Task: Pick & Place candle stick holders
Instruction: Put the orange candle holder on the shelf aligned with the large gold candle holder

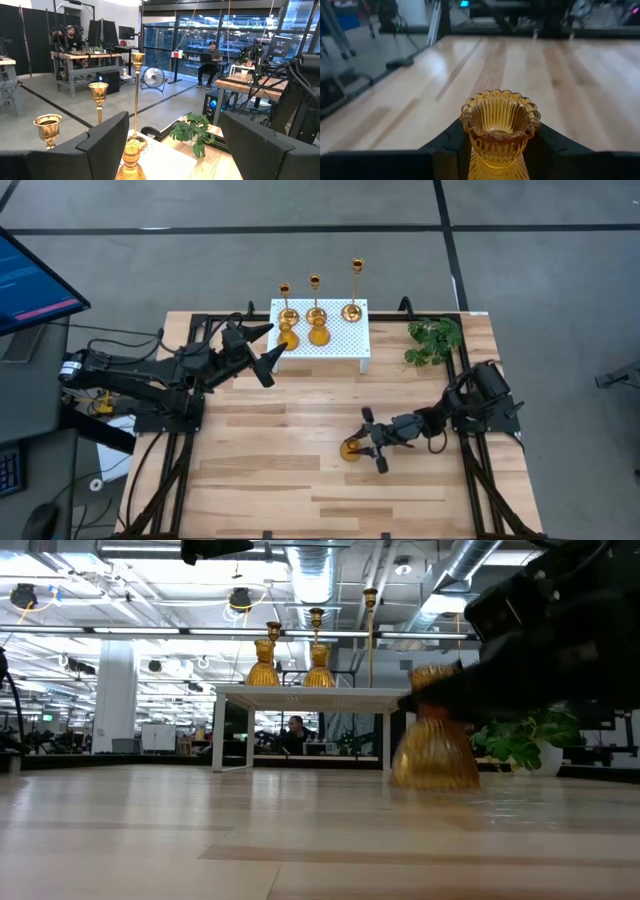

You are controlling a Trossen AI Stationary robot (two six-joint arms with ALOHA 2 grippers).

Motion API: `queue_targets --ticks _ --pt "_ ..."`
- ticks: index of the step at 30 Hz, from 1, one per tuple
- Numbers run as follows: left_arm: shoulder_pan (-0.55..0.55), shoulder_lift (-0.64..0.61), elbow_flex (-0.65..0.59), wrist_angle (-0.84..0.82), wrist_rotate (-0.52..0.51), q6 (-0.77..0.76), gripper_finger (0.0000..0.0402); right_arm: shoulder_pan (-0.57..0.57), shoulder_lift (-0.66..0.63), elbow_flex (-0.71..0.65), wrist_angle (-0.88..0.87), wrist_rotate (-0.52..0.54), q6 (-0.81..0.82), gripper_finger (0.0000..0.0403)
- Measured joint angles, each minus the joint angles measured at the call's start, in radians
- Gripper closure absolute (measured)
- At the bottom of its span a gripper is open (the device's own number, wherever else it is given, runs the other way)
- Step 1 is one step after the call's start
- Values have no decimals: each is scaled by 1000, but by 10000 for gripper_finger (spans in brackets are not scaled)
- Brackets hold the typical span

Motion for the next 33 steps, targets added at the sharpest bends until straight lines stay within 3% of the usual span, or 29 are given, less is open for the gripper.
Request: queue_targets --ticks 8,16,21,26,33 --pt "0 -7 -1 2 0 0 87 -50 -220 -8 -186 55 8 282" --pt "0 -37 -1 8 0 0 87 -168 -581 -5 -518 118 -28 282" --pt "0 -61 -1 12 0 0 87 -274 -773 90 -830 145 -101 282" --pt "0 -69 -1 16 0 -1 87 -393 -831 223 -1027 135 -227 282" --pt "0 -68 -1 18 0 0 87 -591 -823 306 -1051 25 -287 282"
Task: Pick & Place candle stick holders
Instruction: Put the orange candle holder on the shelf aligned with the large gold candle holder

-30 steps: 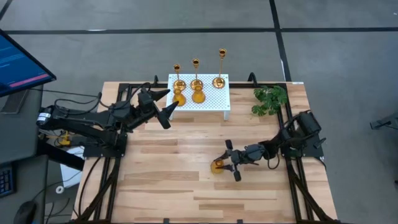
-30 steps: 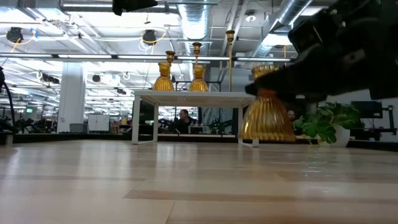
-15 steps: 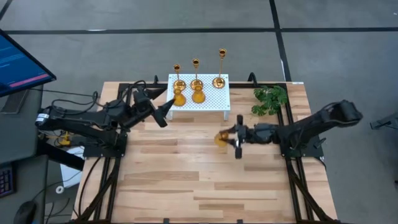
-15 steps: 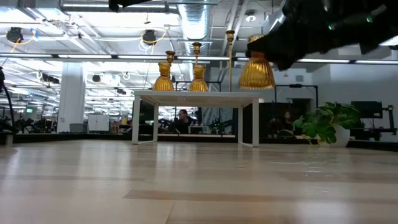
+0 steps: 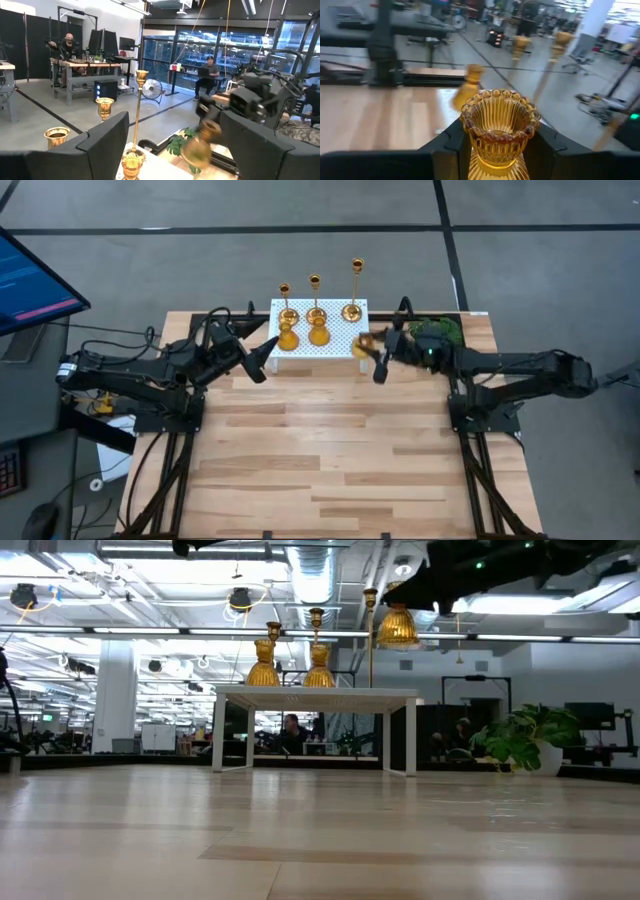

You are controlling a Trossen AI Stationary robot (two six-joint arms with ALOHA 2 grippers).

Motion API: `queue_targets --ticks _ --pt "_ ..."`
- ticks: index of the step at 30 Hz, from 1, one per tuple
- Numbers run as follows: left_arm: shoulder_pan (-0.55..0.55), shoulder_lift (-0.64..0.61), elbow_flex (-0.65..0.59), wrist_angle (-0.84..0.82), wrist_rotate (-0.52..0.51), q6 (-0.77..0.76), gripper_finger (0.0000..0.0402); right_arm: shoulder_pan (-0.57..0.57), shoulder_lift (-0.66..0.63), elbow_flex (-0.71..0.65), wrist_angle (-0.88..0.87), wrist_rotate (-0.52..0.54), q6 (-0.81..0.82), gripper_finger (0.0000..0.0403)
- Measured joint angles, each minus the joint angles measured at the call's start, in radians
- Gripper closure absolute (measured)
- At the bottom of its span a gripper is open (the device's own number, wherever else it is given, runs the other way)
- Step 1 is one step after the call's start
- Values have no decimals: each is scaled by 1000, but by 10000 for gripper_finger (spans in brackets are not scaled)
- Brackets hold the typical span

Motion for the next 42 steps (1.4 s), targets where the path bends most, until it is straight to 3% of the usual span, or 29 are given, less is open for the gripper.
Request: queue_targets --ticks 8,20,30,42 --pt "0 0 0 3 0 0 87 -155 115 65 32 -121 -12 282" --pt "0 0 0 3 0 3 87 -183 316 68 204 -170 15 279" --pt "0 0 0 4 0 3 87 -208 373 68 231 -178 20 273" --pt "0 0 0 4 0 3 87 -217 373 68 220 -171 33 231"
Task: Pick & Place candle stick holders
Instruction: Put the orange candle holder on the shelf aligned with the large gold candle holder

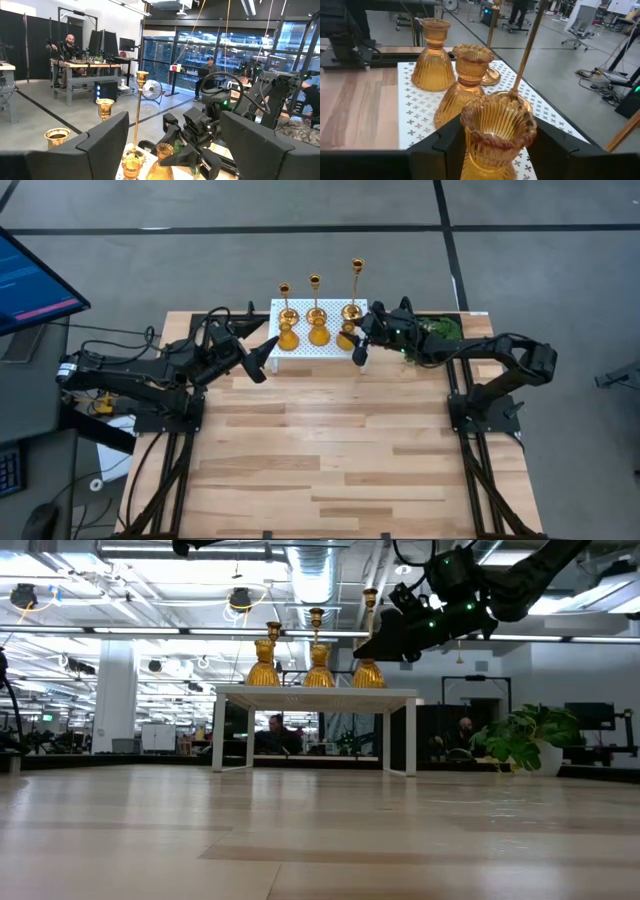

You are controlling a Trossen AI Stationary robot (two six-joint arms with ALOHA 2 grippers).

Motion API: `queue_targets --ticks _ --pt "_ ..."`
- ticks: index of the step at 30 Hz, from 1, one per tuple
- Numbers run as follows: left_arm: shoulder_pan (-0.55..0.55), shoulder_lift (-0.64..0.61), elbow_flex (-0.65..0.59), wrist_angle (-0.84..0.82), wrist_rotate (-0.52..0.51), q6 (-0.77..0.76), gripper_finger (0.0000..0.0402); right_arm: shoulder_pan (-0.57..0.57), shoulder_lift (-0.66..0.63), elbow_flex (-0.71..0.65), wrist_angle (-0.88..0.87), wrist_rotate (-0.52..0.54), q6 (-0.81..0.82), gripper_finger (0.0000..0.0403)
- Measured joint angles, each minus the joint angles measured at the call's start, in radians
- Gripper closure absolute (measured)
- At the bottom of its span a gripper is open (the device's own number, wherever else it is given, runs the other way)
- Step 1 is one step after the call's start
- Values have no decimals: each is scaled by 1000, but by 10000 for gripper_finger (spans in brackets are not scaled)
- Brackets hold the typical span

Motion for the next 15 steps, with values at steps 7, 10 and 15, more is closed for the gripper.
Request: queue_targets --ticks 7,10,15 --pt "0 0 0 0 0 0 87 -6 0 0 -1 1 20 174" --pt "0 0 0 0 0 0 87 -12 -1 0 -1 2 26 146" --pt "0 0 0 0 0 0 87 -12 -33 0 -7 2 26 115"
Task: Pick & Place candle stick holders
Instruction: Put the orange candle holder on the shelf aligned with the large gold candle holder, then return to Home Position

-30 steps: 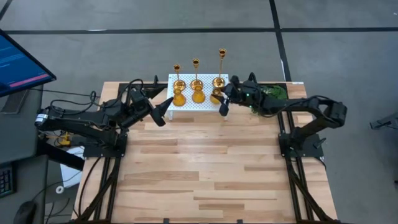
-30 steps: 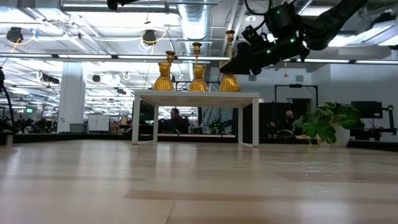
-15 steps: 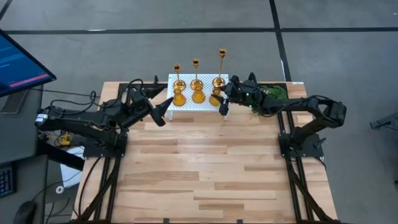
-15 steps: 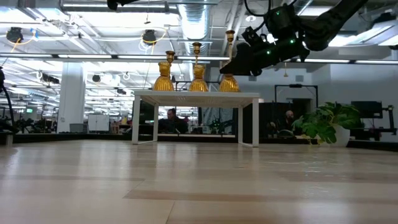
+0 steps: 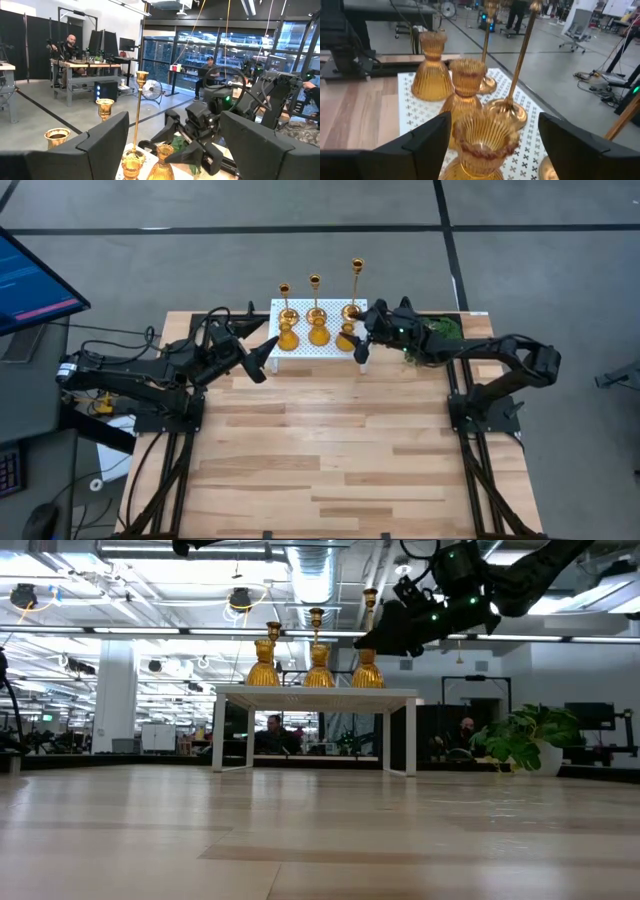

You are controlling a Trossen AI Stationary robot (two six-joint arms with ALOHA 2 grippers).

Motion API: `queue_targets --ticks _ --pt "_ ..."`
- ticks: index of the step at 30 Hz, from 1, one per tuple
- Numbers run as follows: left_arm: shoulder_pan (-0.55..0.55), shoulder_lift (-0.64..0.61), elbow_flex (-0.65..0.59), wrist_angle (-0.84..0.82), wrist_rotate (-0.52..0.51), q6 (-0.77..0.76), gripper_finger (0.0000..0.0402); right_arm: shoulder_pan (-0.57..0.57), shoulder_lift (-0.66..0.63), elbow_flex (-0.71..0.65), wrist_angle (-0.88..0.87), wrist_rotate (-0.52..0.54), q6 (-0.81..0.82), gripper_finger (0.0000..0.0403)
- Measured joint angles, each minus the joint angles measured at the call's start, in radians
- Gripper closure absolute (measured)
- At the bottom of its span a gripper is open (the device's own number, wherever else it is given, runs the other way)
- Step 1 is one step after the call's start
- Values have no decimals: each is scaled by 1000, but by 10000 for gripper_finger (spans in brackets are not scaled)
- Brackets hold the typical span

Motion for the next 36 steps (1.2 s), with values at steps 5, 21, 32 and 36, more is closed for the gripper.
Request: queue_targets --ticks 5,21,32,36 --pt "0 0 0 0 0 0 87 -2 -77 0 -45 55 -17 107" --pt "0 0 0 0 0 0 87 -20 -286 0 -151 84 3 107" --pt "0 -6 0 -2 0 0 87 -16 -571 0 -277 185 27 107" --pt "0 -31 1 -3 0 3 87 3 -716 21 -399 186 94 107"
